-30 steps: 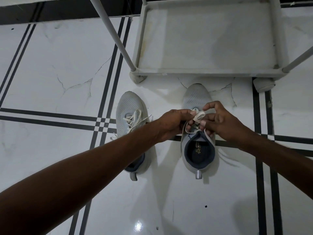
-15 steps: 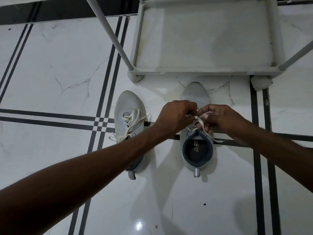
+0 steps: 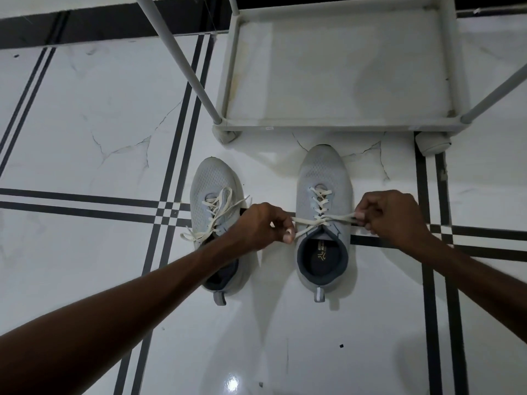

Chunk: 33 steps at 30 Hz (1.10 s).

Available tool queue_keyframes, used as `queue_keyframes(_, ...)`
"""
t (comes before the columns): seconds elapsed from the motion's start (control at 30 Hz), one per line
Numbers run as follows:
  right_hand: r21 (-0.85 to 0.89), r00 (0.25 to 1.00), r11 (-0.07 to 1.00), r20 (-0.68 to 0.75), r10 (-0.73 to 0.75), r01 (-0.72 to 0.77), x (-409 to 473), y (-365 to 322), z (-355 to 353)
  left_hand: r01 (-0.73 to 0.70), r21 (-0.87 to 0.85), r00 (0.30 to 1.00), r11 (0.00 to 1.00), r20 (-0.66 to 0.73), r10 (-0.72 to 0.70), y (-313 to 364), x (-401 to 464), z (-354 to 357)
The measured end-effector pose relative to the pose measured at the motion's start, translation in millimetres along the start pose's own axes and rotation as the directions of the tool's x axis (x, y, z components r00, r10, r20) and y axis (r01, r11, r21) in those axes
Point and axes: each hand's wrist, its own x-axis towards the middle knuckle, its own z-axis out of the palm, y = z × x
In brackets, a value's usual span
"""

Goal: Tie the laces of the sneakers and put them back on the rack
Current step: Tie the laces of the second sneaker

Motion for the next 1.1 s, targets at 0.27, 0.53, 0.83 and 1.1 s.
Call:
queue_keyframes(0.27, 0.492, 0.991, 0.862, 0.111, 0.078, -0.123, 4, -31, -18, 0.249, -0.734, 0.968, 0.632, 0.171, -0.183, 27, 17, -8)
queue_keyframes(0.53, 0.741, 0.781, 0.268, 0.619, 0.084, -0.616, 13, -55, -8, 0.387, -0.831, 0.922, 0.399, 0.344, -0.178, 39, 24, 9)
queue_keyframes(0.83, 0.751, 0.781, 0.244, 0.622, 0.052, -0.614, 16, -40, 6, 0.407, -0.85, 0.913, 0.335, 0.376, -0.158, 32, 13, 12)
queue_keyframes(1.1, 0.659, 0.677, 0.2, 0.736, 0.027, -0.725, 23, -33, 15, 0.488, -0.826, 0.871, 0.281, 0.482, -0.096, 32, 17, 17)
